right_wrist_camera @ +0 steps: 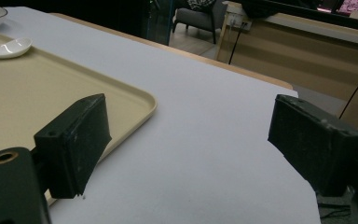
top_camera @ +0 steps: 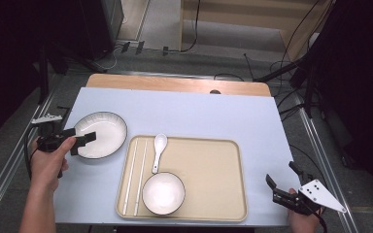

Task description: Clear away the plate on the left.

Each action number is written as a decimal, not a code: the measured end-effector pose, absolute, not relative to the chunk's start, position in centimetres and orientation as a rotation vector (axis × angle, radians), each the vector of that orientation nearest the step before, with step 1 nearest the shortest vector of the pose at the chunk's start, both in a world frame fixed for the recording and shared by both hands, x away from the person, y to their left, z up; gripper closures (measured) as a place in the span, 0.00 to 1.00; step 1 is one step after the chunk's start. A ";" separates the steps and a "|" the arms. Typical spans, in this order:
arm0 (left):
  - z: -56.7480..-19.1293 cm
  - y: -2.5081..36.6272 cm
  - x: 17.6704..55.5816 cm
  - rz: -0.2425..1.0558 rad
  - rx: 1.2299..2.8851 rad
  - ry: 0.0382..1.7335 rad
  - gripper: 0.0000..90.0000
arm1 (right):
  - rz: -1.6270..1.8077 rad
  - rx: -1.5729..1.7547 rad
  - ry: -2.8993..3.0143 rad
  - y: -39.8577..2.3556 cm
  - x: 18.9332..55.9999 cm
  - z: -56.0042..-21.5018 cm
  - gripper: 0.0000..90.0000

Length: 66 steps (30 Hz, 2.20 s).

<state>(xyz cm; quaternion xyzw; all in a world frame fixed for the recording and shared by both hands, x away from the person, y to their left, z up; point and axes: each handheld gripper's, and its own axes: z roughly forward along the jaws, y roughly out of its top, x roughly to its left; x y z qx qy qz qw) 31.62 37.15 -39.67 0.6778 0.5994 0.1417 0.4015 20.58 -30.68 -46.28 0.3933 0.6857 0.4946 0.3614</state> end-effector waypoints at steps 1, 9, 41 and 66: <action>-39.8 37.4 31.8 0.371 1.721 1.527 0.11 | 1.273 1.013 1.766 -30.7 20.6 -46.3 0.14; -40.4 39.8 31.9 0.412 1.669 1.614 0.27 | 1.267 1.010 1.778 -30.4 20.6 -46.4 0.14; -44.3 42.4 32.9 0.174 1.470 1.836 0.76 | 1.263 1.012 1.782 -30.4 20.7 -46.6 0.14; -46.2 42.7 32.9 0.028 1.244 1.862 0.92 | 1.239 0.997 1.804 -29.8 21.1 -46.7 0.14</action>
